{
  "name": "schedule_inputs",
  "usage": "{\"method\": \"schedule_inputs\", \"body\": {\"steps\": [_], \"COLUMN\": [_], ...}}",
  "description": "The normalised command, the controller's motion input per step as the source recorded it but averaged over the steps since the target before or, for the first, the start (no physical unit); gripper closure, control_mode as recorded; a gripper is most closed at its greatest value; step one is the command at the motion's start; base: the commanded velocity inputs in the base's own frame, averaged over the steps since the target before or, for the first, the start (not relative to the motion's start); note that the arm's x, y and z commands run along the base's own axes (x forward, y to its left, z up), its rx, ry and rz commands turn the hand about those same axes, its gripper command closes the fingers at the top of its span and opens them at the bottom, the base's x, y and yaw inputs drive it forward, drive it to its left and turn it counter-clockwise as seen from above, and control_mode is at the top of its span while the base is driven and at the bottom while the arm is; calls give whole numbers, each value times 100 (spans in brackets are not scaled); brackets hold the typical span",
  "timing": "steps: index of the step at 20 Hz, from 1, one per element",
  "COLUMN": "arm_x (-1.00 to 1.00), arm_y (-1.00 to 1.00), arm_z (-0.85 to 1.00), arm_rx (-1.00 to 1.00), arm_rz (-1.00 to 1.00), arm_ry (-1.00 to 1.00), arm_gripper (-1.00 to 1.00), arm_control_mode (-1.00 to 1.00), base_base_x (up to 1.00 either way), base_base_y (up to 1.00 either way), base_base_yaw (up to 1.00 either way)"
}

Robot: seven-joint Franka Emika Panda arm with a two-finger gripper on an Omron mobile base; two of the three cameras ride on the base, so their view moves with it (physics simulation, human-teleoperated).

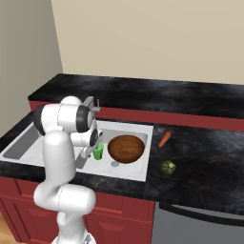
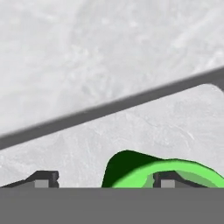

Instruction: Remove the broccoli and carrot from the sink. Then move the bowl and cup from the counter to the sink for washing.

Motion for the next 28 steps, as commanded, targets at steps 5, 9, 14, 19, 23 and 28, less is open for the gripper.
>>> {"method": "schedule_inputs", "body": {"steps": [5, 9, 14, 19, 23, 28], "arm_x": [-11, -14, -15, -15, -16, -20], "arm_y": [3, 0, 0, -1, -1, -6], "arm_z": [16, 22, 26, 34, 37, 33], "arm_rx": [0, 0, 0, 0, 0, 0], "arm_rz": [-2, -5, -8, -8, -7, -7], "arm_ry": [-5, -2, 0, 9, 17, 13], "arm_gripper": [-100, -100, -100, -100, -100, -100], "arm_control_mode": [-100, -100, -100, -100, -100, -100], "base_base_x": [0, 0, 0, 0, 0, 0], "base_base_y": [0, 0, 0, 0, 0, 0], "base_base_yaw": [0, 0, 0, 0, 0, 0]}}
